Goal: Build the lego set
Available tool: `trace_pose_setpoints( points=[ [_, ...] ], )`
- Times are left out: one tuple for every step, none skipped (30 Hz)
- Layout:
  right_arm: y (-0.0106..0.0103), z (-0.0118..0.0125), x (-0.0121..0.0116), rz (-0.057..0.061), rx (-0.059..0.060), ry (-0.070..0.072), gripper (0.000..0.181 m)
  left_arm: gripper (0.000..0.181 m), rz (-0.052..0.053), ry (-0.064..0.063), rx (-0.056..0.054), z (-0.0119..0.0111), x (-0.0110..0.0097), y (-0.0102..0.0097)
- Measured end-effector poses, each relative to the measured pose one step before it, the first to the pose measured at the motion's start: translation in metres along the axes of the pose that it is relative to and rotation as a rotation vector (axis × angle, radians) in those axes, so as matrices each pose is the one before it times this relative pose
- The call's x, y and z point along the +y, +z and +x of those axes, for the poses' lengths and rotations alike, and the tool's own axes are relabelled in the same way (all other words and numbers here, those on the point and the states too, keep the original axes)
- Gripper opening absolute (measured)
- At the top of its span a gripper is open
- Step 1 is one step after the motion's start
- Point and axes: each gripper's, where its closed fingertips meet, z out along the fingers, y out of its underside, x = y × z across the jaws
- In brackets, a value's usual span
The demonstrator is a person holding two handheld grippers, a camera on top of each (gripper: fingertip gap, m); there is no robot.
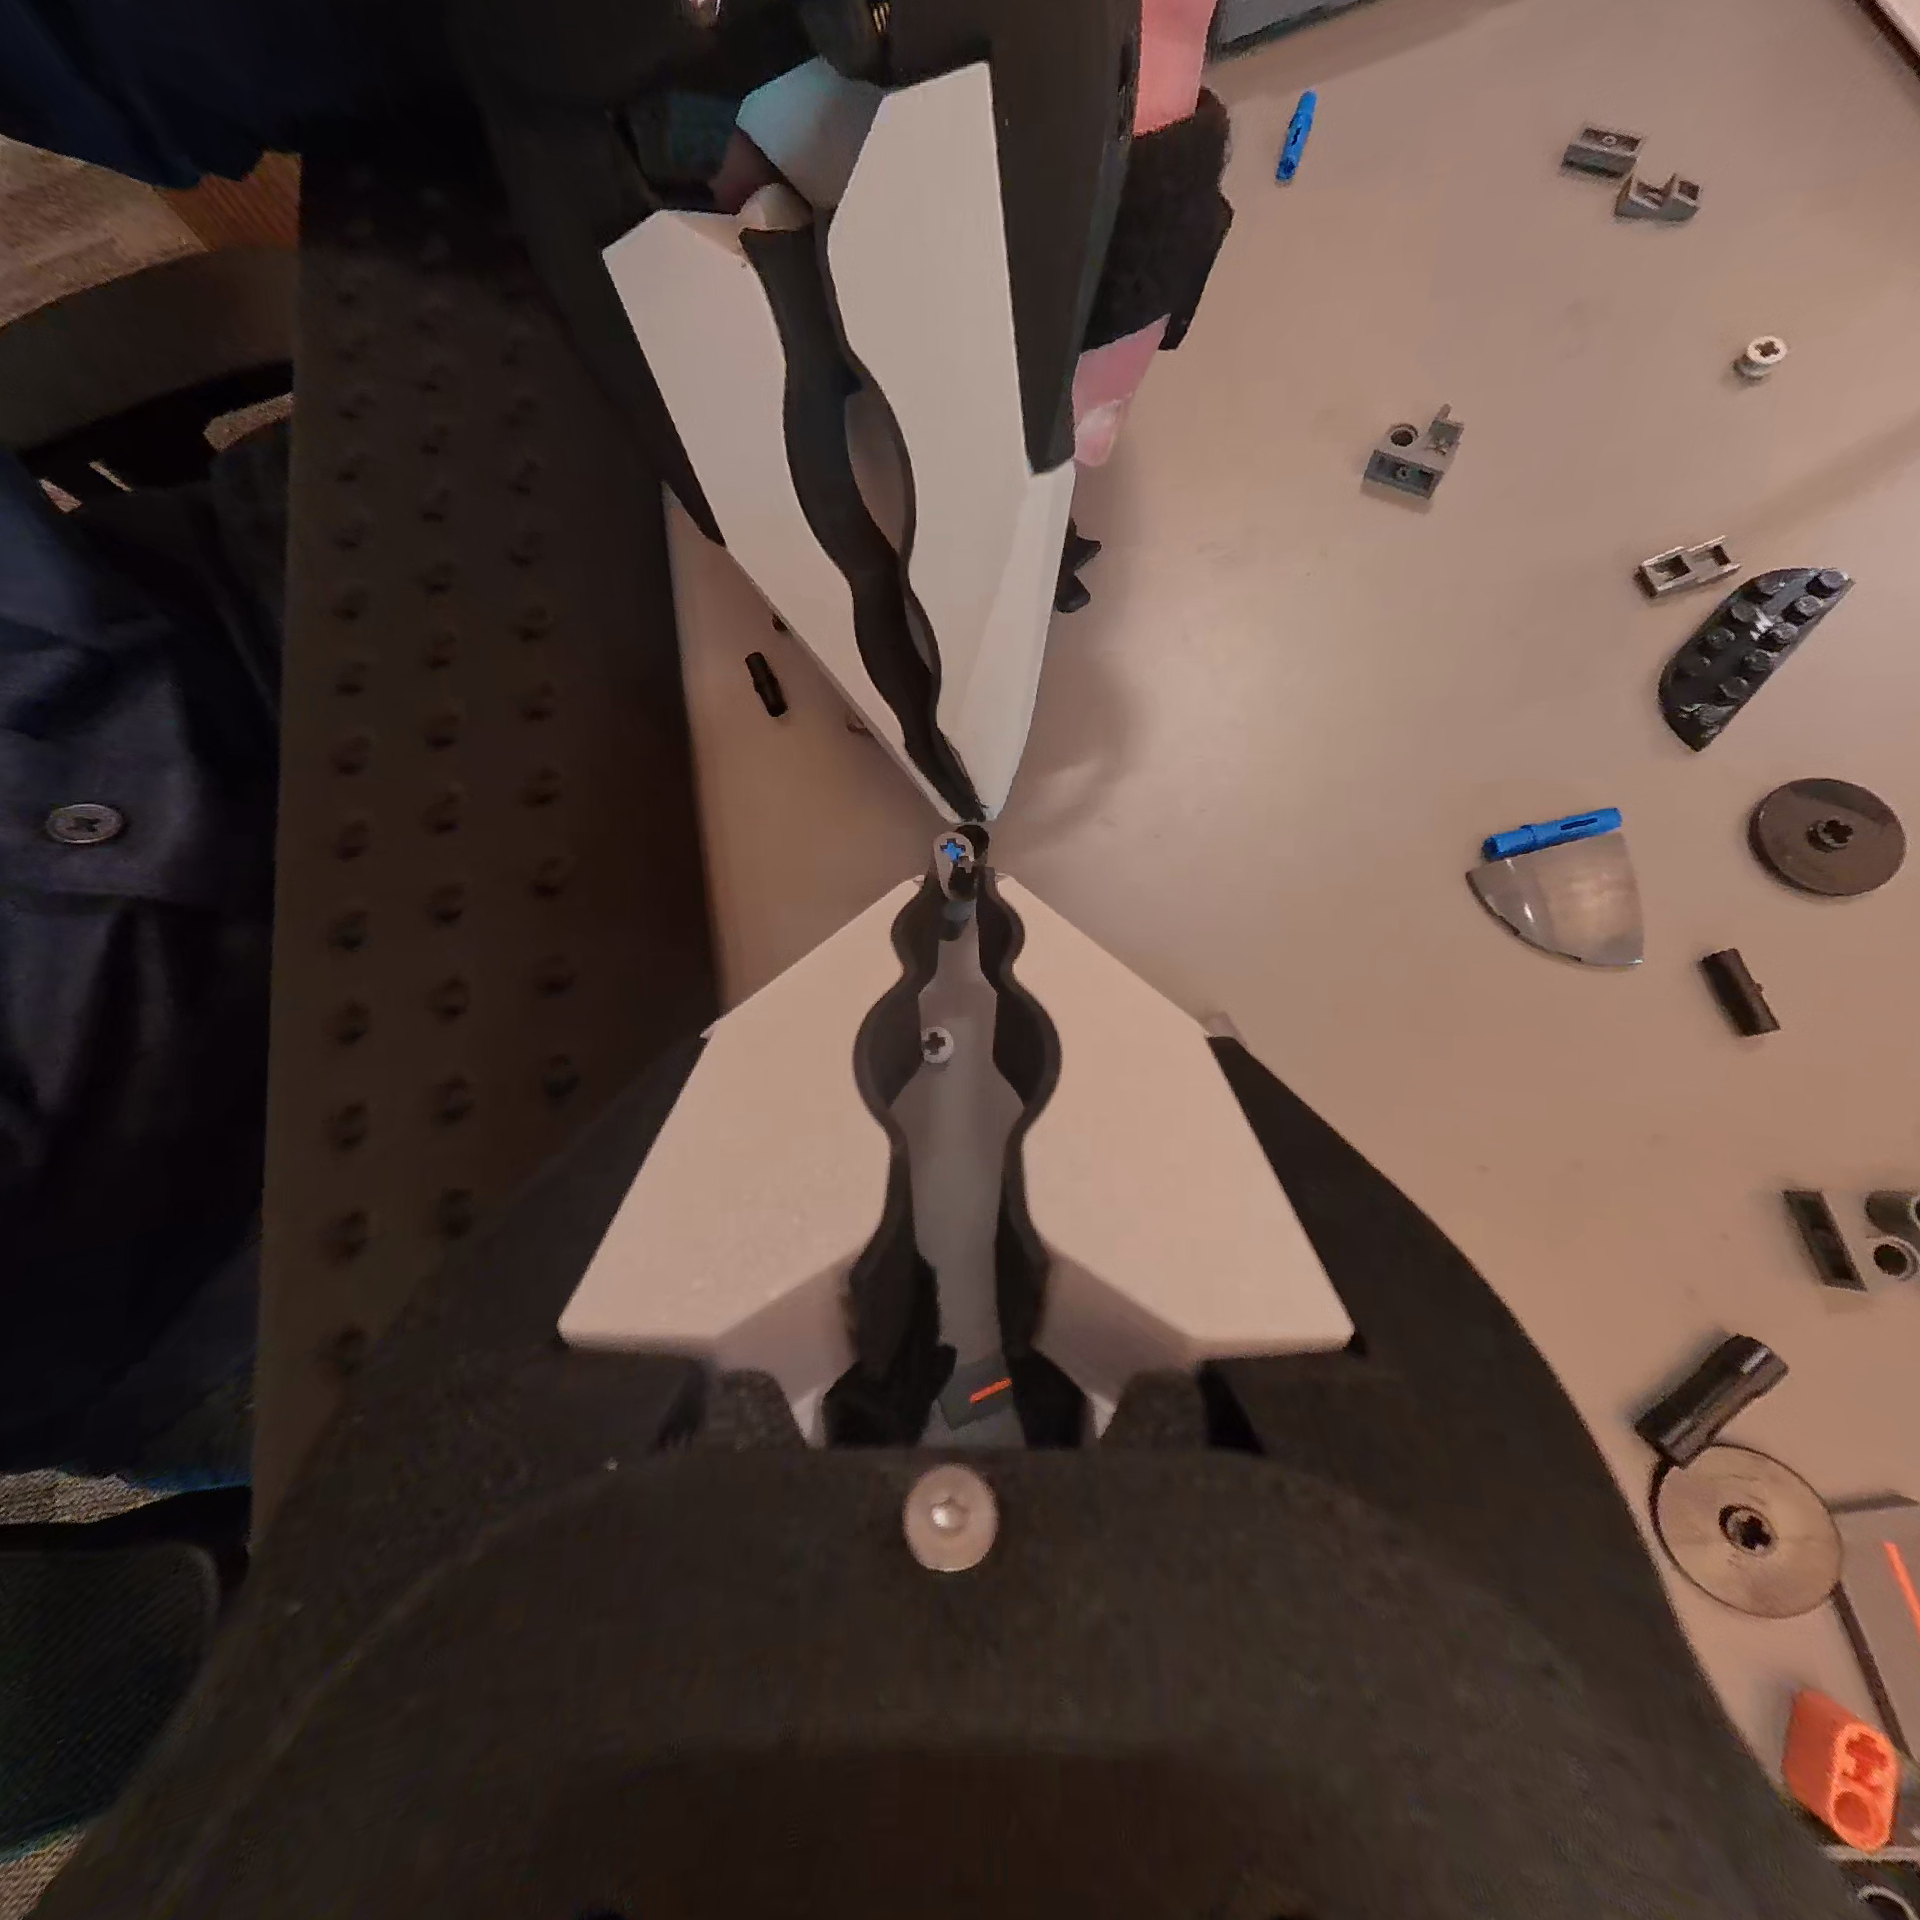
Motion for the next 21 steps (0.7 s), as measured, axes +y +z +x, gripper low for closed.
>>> trace_pose_setpoints(
  points=[
    [-0.00003, -0.00131, -0.00092, 0.0061, -0.0105, 0.0019, 0.004, 0.0, 0.0024, -0.0004, -0.0034, -0.00074, -0.00042, -0.00044],
    [0.00004, -0.00092, -0.00099, 0.0061, -0.0082, 0.0011, 0.004, 0.0, 0.0034, -0.0007, 0.0029, 0.00034, -0.0007, -0.00007],
    [0.0004, 0.00015, 0.00044, -0.0034, 0.0004, 0.0001, 0.004, 0.0, 0.0014, -0.0008, 0.004, 0.00056, -0.00037, 0.00037],
    [0.00054, 0.00056, 0.00114, -0.0069, 0.0031, -0.0019, 0.004, 0.0, -0.0034, 0.0016, 0.0003, 0.00021, 0.00037, 0.00078],
    [0.00061, -0.00014, 0.0006, -0.0041, -0.0007, 0.0, 0.004, 0.0, -0.0048, 0.0021, 0.0011, 0.00032, 0.00053, 0.00082],
    [0.00062, -0.00048, 0.00037, -0.003, -0.0032, -0.0002, 0.004, 0.0, -0.0017, 0.0014, 0.0029, 0.00058, 0.00002, 0.00059],
    [0.00069, 0.00014, 0.00091, -0.0065, 0.0023, -0.0027, 0.004, 0.0, -0.0011, 0.0008, 0.0026, 0.00054, 0.00012, 0.00038],
    [0.00068, 0.00018, 0.00073, -0.0062, 0.002, -0.0024, 0.004, 0.0, -0.0012, 0.0011, 0.0039, 0.0008, 0.00012, 0.00034],
    [0.00044, -0.0003, 0.00002, -0.0012, -0.0011, -0.0014, 0.004, 0.0, 0.0017, 0.0022, 0.0019, 0.00052, -0.00016, 0.00004],
    [0.00024, -0.00065, -0.00021, 0.0008, -0.003, -0.0016, 0.004, 0.0, -0.0001, -0.0002, 0.0003, -0.00001, 0.0, 0.00016],
    [0.00013, 0.00058, 0.00046, -0.0031, 0.0024, 0.0011, 0.004, 0.0, -0.0017, -0.0014, 0.0034, 0.00045, 0.0003, 0.00014],
    [0.00022, 0.00022, 0.00065, -0.0045, 0.0004, 0.0, 0.004, 0.0, 0.0019, -0.0003, 0.0005, -0.00004, -0.00014, -0.00004],
    [0.00035, 0.00036, 0.00061, -0.0049, 0.0024, -0.0017, 0.004, 0.0, 0.0001, -0.0015, -0.0011, -0.00038, 0.00005, -0.00005],
    [0.0008, 0.00026, 0.00067, -0.0055, 0.0025, -0.0022, 0.004, 0.0, -0.0056, -0.0043, -0.0037, -0.00108, 0.001, 0.00015],
    [0.00082, 0.0, 0.00051, -0.0058, 0.0, -0.0017, 0.004, 0.0, -0.0001, -0.0027, 0.0035, 0.00016, 0.00018, -0.00007],
    [0.00043, 0.00007, -0.00002, -0.0027, 0.0011, -0.0031, 0.004, 0.0, 0.0022, 0.0004, 0.0025, 0.00041, -0.00016, 0.00001],
    [0.00001, -0.00021, -0.00056, 0.0004, 0.0023, -0.0054, 0.004, 0.0, -0.0014, 0.0005, -0.0012, -0.0002, 0.0003, 0.00022],
    [0.00011, -0.00017, -0.00017, -0.0005, -0.0003, -0.0017, 0.004, 0.0, -0.0011, 0.0024, 0.0018, 0.00038, 0.00004, -0.0001],
    [0.00018, -0.00049, 0.00004, -0.0013, -0.0038, 0.0008, 0.004, 0.0, 0.0, 0.0026, 0.0039, 0.00081, -0.0002, -0.00015],
    [0.00011, -0.00003, 0.00006, -0.0016, 0.0007, -0.0015, 0.004, 0.0, 0.0002, 0.0006, -0.0006, -0.0001, 0.00011, 0.00003],
    [-0.00006, 0.00009, -0.00002, -0.0026, 0.0041, -0.0055, 0.004, 0.0, 0.001, 0.0011, -0.0013, 0.00001, 0.00009, 0.00019]
  ],
)
